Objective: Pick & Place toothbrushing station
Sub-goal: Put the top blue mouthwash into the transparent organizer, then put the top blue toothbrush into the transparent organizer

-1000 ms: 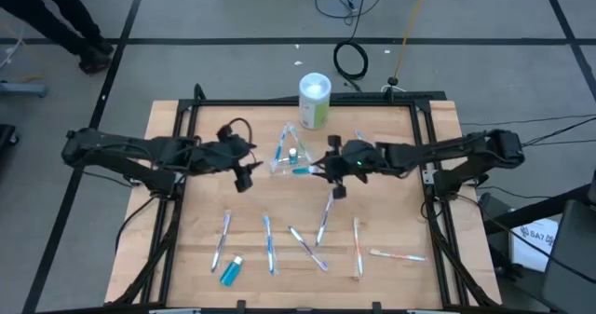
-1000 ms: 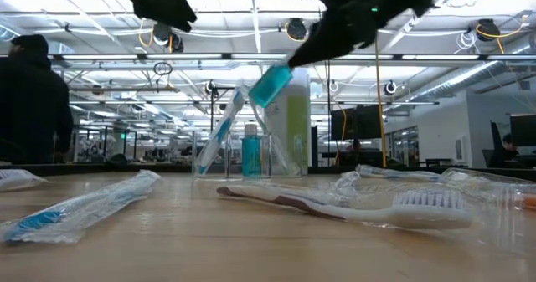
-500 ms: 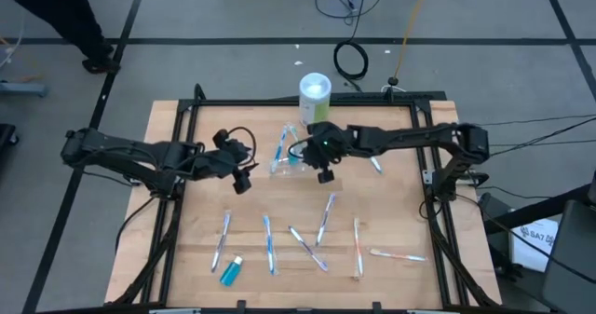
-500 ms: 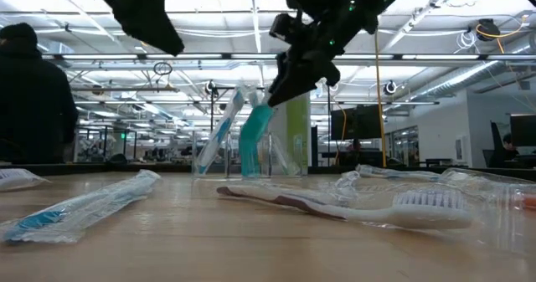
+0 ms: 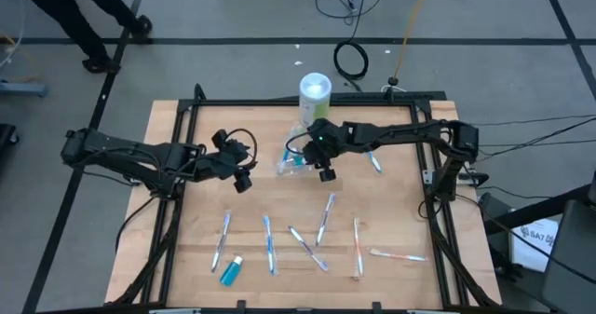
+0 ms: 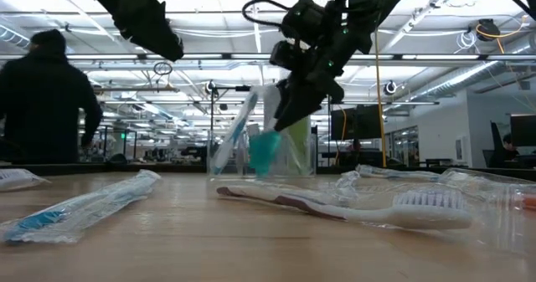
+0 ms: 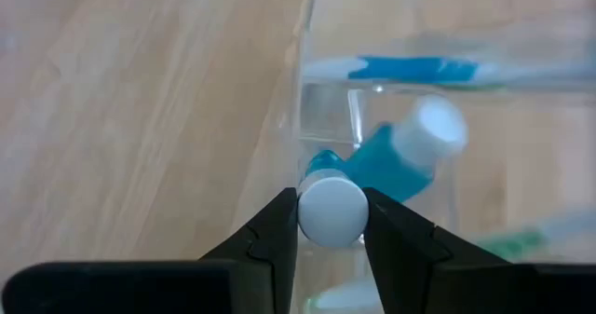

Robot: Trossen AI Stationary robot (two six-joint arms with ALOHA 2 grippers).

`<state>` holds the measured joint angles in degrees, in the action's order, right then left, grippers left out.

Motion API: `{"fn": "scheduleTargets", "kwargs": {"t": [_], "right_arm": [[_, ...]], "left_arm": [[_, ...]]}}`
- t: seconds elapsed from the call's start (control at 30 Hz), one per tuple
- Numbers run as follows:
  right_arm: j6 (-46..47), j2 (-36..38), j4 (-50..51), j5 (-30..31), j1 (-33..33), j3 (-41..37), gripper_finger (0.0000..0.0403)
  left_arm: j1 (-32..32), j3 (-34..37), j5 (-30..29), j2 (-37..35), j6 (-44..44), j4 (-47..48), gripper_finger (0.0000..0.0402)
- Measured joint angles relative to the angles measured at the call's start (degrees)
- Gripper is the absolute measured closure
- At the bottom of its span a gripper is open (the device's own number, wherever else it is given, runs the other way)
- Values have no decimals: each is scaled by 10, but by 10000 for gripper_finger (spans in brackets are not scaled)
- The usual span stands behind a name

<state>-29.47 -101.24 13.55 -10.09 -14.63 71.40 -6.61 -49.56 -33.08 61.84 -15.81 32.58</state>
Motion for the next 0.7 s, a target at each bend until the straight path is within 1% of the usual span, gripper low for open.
{"fn": "scheduleTargets", "kwargs": {"t": [0.2, 0.47, 0.63, 0.7], "right_arm": [[-12, -10, -14, -5, -2, 1, 295], [-12, -10, -26, -1, -2, 1, 239], [-7, -8, -34, 67, 2, 1, 213], [9, 4, -23, 77, 4, 1, 208]], "left_arm": [[0, 0, 0, 0, 5, -19, 158], [0, 0, 0, 0, 6, -23, 158], [0, 0, 0, 0, 6, -23, 158], [0, 0, 0, 0, 6, -23, 158]]}}
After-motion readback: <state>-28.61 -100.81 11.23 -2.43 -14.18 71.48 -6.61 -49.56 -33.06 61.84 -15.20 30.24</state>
